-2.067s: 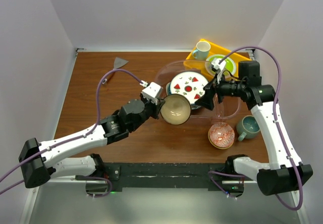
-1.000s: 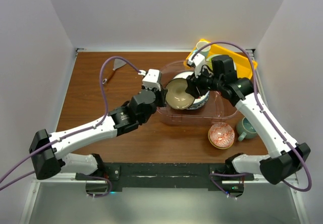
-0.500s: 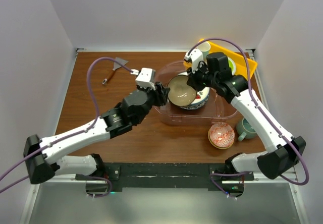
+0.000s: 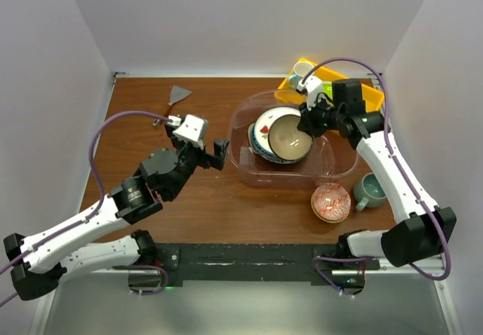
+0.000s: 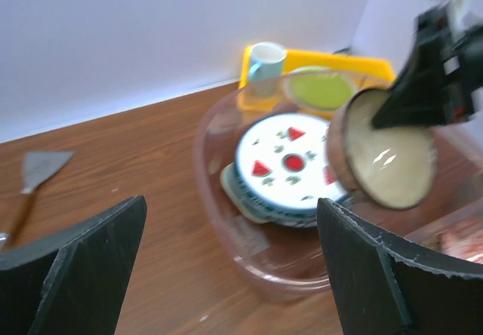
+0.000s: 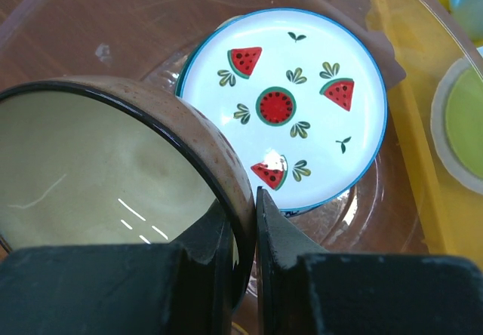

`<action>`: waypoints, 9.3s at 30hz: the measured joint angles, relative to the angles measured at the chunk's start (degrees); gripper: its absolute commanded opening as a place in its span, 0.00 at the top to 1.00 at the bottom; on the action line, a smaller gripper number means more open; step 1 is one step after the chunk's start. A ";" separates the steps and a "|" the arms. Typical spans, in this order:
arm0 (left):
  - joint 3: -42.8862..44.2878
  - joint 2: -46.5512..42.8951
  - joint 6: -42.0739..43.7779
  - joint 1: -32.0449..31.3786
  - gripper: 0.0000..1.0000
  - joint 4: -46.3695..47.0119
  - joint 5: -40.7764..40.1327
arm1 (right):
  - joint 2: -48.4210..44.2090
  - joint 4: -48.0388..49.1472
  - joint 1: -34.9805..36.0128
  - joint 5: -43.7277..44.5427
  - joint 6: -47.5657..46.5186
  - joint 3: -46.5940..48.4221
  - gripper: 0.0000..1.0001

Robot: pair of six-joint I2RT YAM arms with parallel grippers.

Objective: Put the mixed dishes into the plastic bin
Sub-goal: Pick up the bowl from the center of the board, then place the bowl in the plastic bin, then pick up the bowl from the center of the board.

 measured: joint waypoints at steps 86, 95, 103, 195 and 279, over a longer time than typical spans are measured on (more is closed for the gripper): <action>-14.27 -4.57 12.66 0.76 0.00 -3.45 -12.22 | 24.04 -17.42 -13.86 7.74 -27.32 3.72 0.89; -14.27 -4.57 12.66 0.81 0.00 -3.45 -12.20 | 26.99 -16.17 -14.03 12.52 -28.59 3.06 0.85; -14.27 -4.57 12.66 1.11 0.00 -3.45 -12.17 | 28.89 -16.00 -13.90 13.51 -29.18 2.97 0.78; -14.95 -4.22 13.49 2.62 0.00 -3.39 -11.65 | -8.81 -38.64 2.67 -18.75 -74.71 -9.75 0.28; -15.63 -1.64 13.53 3.78 0.00 -2.97 -11.98 | -1.95 -37.59 13.90 -6.14 -82.88 -15.56 1.00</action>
